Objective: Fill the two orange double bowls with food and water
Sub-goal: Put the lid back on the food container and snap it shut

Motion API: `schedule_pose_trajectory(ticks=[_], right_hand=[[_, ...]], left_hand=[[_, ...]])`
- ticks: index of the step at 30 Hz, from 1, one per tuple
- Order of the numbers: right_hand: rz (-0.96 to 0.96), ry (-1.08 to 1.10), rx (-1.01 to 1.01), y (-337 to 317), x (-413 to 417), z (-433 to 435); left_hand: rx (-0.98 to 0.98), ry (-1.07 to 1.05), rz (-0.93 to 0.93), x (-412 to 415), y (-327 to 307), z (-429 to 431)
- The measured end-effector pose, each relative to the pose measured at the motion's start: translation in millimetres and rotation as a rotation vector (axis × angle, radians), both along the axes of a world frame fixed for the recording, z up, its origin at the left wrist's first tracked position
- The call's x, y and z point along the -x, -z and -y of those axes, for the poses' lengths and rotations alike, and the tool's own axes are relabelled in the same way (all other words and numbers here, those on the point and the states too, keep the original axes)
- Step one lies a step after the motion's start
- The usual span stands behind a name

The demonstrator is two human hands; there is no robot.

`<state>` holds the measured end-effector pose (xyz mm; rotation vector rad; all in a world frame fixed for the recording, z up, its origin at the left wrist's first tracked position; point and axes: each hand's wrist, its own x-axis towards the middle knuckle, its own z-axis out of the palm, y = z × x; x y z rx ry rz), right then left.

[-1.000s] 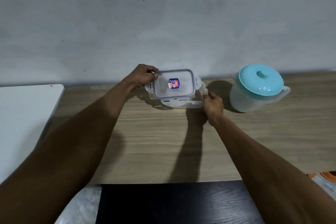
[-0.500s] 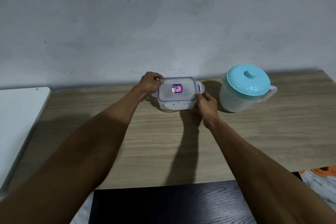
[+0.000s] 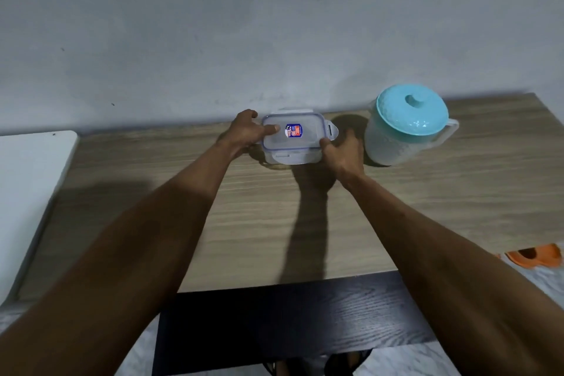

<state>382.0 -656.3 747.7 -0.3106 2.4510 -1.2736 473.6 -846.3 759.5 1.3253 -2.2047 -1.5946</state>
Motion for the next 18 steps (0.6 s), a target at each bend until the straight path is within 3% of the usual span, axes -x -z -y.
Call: schedule_pose_trajectory(ticks=[2, 4, 7, 9, 18], right_hand=[[-0.227, -0.109, -0.100, -9.6, 2.3, 0.9], [-0.417, -0.374, -0.235, -18.5, 10.5, 6.6], [-0.454, -0.766, -0.470, -24.7, 26.3, 24.3], [-0.453, -0.913, -0.586, -25.1, 32.5, 36.8], [-0.566, -1.015, -0.727, -21.4, 39.3, 56.7]], left_hand=[[-0.023, -0.014, 0.000, -5.1, -2.8, -5.7], [-0.037, -0.025, 0.000, -8.7, -1.0, -8.8], [-0.066, -0.032, 0.004, -13.8, 3.4, -11.4], [-0.131, -0.013, -0.010, -16.8, 8.9, -12.1], [-0.224, -0.041, -0.102, -20.1, 27.7, -11.5]])
